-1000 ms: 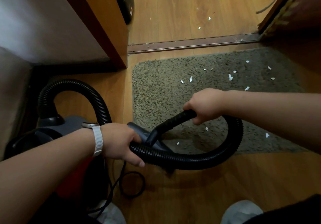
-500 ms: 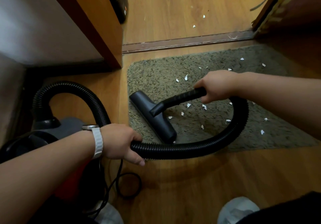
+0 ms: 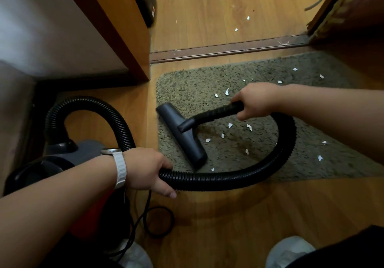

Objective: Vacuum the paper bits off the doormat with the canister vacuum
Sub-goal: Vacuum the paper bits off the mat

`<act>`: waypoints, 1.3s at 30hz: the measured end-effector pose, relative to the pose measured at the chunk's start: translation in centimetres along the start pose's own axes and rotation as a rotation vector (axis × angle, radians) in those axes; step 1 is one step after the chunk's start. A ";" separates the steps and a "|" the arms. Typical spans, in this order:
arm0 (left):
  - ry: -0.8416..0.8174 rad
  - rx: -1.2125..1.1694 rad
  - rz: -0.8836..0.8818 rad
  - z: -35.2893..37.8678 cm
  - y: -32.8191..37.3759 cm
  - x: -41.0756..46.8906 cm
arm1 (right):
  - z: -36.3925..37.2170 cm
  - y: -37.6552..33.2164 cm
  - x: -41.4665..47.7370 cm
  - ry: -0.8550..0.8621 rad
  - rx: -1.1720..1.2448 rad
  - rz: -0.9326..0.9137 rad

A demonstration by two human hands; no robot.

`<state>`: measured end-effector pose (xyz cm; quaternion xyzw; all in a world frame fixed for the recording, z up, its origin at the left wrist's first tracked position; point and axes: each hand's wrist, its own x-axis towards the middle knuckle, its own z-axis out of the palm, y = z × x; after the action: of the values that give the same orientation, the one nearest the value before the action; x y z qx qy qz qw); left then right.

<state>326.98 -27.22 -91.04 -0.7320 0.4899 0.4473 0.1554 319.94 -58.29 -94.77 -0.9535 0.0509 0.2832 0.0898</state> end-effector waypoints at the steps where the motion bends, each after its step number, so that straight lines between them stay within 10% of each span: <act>1: 0.008 -0.012 0.002 -0.1 0.0 0.0 | -0.3 0.5 0.2 0.016 0.023 0.028; 39: 0.065 0.037 0.008 -1.2 1.6 2.9 | 1.3 4.5 -4.1 -0.004 0.045 0.124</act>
<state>326.57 -30.43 -92.35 -0.7411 0.5057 0.4148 0.1513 315.18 -62.28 -94.24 -0.9457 0.1160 0.2889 0.0938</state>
